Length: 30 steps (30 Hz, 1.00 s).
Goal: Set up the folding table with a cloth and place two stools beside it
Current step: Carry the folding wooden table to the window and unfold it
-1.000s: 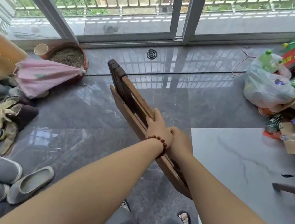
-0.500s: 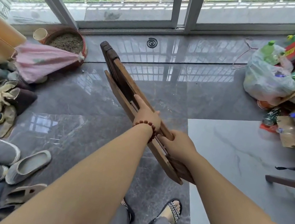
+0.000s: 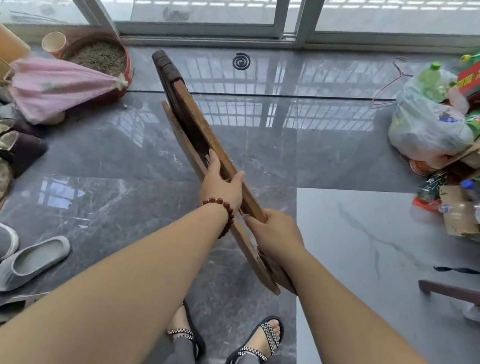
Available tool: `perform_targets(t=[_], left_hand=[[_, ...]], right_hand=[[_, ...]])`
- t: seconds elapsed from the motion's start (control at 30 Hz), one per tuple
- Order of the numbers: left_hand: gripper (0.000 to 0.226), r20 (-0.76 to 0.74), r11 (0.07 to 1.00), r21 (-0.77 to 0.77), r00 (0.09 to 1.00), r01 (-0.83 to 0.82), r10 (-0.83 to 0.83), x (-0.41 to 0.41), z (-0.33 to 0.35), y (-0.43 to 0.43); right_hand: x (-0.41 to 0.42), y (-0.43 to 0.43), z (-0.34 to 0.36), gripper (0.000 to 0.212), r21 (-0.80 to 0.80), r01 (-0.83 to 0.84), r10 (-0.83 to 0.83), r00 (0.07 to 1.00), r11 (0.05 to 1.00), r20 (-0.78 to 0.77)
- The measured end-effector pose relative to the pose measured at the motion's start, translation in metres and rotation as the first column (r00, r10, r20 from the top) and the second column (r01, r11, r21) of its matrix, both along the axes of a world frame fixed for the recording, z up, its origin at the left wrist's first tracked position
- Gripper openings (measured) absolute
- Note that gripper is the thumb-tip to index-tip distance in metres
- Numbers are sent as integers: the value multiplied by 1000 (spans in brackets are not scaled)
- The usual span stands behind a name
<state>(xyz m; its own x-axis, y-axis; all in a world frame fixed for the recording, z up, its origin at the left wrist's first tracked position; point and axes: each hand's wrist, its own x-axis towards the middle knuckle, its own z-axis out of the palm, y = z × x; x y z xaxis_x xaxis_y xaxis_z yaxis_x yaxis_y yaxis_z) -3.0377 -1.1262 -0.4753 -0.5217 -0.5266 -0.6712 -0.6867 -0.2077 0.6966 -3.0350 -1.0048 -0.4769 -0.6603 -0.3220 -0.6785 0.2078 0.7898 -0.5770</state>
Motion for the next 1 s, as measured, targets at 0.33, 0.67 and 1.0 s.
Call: perform_targets(t=[0.33,0.67,1.0], left_hand=[[72,-51,965,-68,965,252,-256,-27,-3,17],[68,-76,938,-41,935,344,-346,-60,-1,60],[43,52,860,-153,873,487,-486,-38,-4,68]], right_hand=[[6,2,-6,33,-32,317,-318,947,948,-42],[-14,35,-10,32,17,395,-393,917,919,-69],[-16,37,-13,33,-28,351,-352,934,936,-60]])
